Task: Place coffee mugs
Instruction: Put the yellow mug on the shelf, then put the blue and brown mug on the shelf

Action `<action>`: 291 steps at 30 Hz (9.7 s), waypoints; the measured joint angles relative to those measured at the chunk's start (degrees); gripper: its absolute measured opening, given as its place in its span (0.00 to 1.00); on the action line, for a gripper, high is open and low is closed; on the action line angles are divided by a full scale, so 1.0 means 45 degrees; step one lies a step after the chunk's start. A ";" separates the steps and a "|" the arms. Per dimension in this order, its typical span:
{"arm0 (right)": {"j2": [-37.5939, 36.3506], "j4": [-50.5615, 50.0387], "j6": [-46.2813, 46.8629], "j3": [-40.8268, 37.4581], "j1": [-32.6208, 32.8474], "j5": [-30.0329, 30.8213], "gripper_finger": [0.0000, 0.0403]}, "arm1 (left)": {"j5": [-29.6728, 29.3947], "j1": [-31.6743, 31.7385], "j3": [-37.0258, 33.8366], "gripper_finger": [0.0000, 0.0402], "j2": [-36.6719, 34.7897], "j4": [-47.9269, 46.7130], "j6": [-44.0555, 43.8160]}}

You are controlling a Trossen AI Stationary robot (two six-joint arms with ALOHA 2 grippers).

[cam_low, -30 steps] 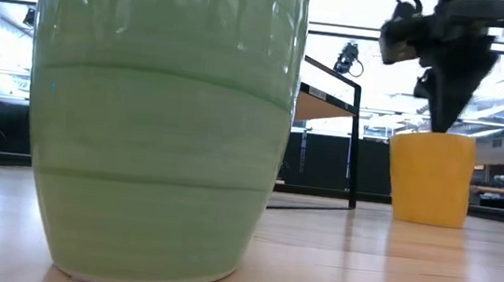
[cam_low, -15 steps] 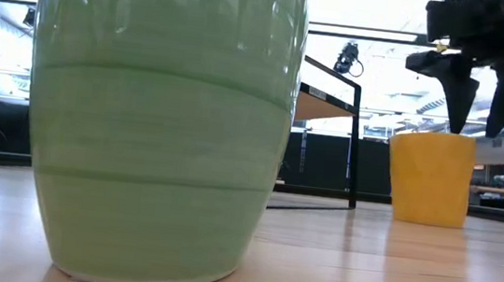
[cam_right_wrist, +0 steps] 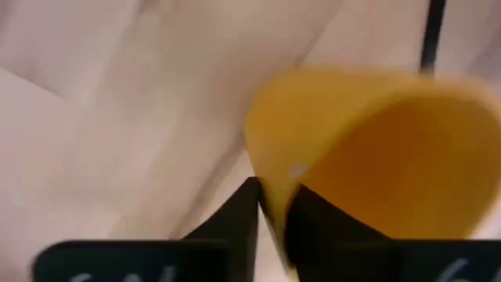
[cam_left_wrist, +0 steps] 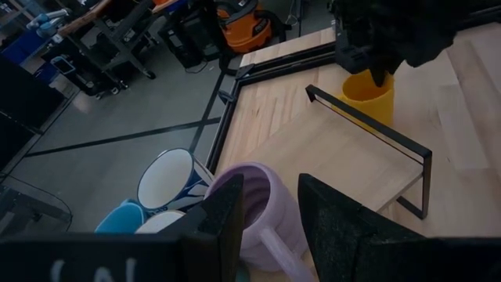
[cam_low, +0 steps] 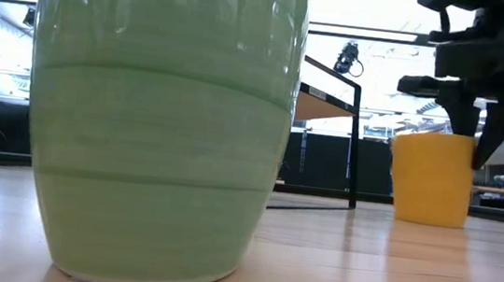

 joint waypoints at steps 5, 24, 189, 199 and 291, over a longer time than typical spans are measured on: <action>0.0003 -0.0084 0.0702 0.0443 -0.0217 -0.1334 0.06 | -0.0004 0.0000 0.0000 0.32 0.0000 -0.0008 0.0005; -0.0015 -0.5058 0.6482 0.7783 -0.2669 -0.3182 0.07 | 0.0005 0.0000 0.0000 0.32 0.0077 -0.0008 -0.0370; -0.0047 0.3558 0.1845 0.6238 -0.3864 -0.1243 0.18 | 0.5189 -0.4851 0.0005 0.32 0.2995 -0.2355 -1.2914; -0.1892 0.5976 0.0634 0.3445 -0.3335 0.1407 0.18 | 0.7244 -0.5989 0.0005 0.32 0.4128 -0.2872 -1.9469; -0.5382 0.9581 0.0103 -0.0039 -0.5520 -0.2168 0.18 | 0.4418 0.0512 0.7082 0.10 0.8500 -0.7092 -0.5745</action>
